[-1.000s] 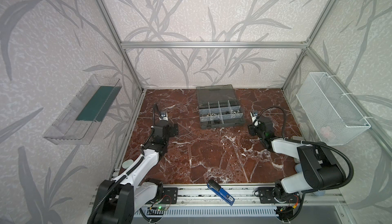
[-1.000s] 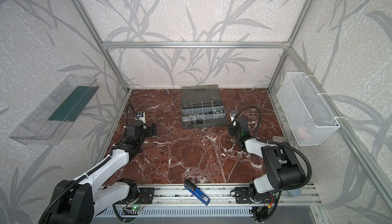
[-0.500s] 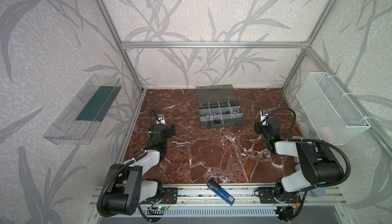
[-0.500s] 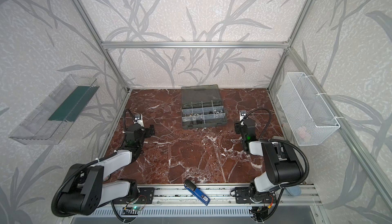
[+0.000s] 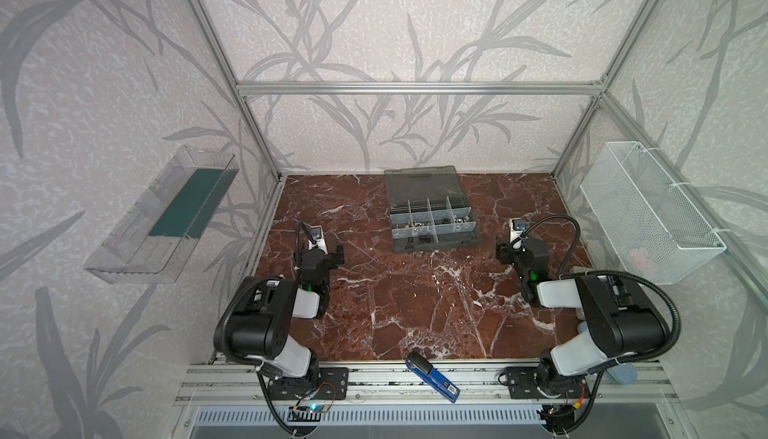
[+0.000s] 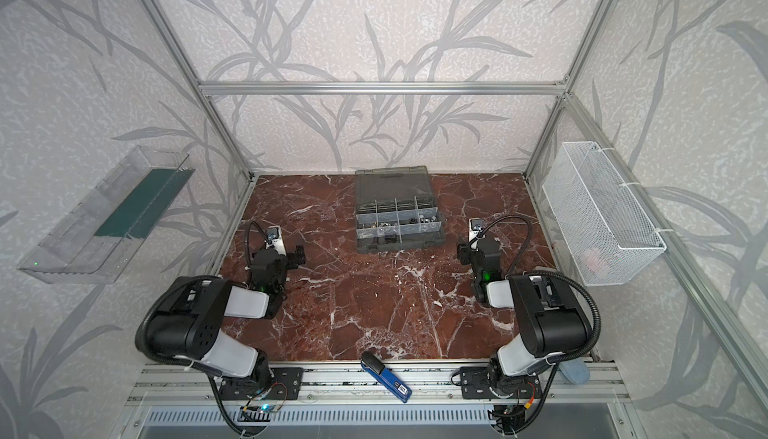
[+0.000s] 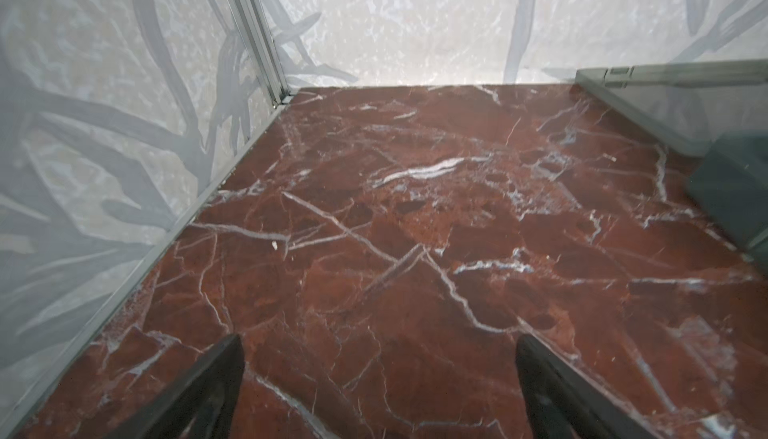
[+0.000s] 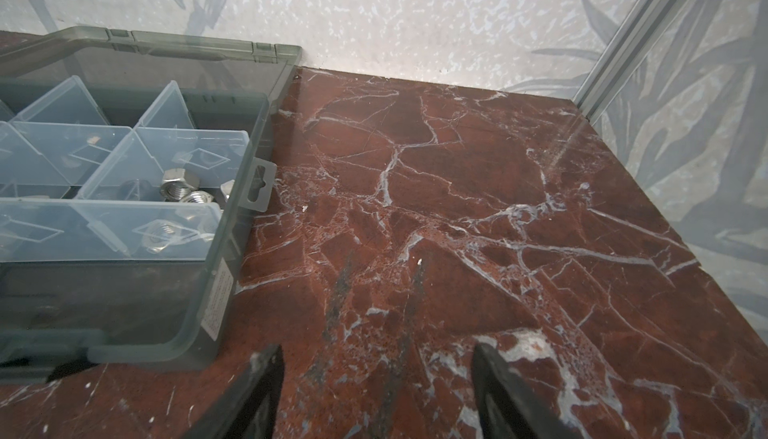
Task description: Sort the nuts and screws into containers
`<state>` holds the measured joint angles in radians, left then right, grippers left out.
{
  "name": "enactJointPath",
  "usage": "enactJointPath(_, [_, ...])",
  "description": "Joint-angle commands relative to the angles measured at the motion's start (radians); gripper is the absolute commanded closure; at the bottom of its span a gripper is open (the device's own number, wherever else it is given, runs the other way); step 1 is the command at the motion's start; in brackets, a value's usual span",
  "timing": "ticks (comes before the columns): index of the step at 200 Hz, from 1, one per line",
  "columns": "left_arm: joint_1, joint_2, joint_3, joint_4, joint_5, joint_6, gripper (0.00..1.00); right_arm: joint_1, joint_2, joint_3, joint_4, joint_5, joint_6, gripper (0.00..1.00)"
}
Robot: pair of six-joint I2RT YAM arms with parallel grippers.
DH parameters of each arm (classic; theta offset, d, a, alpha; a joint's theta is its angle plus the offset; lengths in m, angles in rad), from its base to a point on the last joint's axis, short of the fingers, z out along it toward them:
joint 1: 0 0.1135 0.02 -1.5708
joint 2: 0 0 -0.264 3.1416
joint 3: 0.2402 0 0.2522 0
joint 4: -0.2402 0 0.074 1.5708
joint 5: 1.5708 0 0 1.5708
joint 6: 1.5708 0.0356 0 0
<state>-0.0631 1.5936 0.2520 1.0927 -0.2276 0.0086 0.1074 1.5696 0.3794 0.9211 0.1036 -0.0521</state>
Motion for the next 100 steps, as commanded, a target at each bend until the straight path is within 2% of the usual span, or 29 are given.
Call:
enactJointPath(1, [0.011, -0.023, -0.010, 0.113, -0.004, 0.007, 0.00, -0.003, 0.017, -0.018, 0.086, -0.001, 0.000, 0.19])
enactJointPath(21, [0.010, 0.002, 0.024, 0.092, -0.026, 0.015, 0.00, -0.001, 0.019, -0.022, 0.094, 0.004, 0.003, 0.10])
enactJointPath(34, [0.010, -0.022, 0.040, 0.019, -0.035, -0.002, 0.00, -0.002, 0.018, -0.020, 0.090, 0.004, 0.002, 0.07])
enactJointPath(54, [0.010, -0.004, 0.032, 0.072, -0.045, 0.006, 0.00, -0.001, 0.018, -0.022, 0.091, 0.005, 0.002, 0.05])
enactJointPath(68, [0.010, -0.011, 0.038, 0.045, -0.071, -0.008, 0.00, -0.002, 0.018, -0.020, 0.090, 0.006, 0.003, 0.00])
enactJointPath(100, [0.010, -0.008, 0.073, -0.013, -0.105, -0.016, 0.00, -0.001, 0.017, -0.020, 0.088, 0.006, 0.003, 0.01])
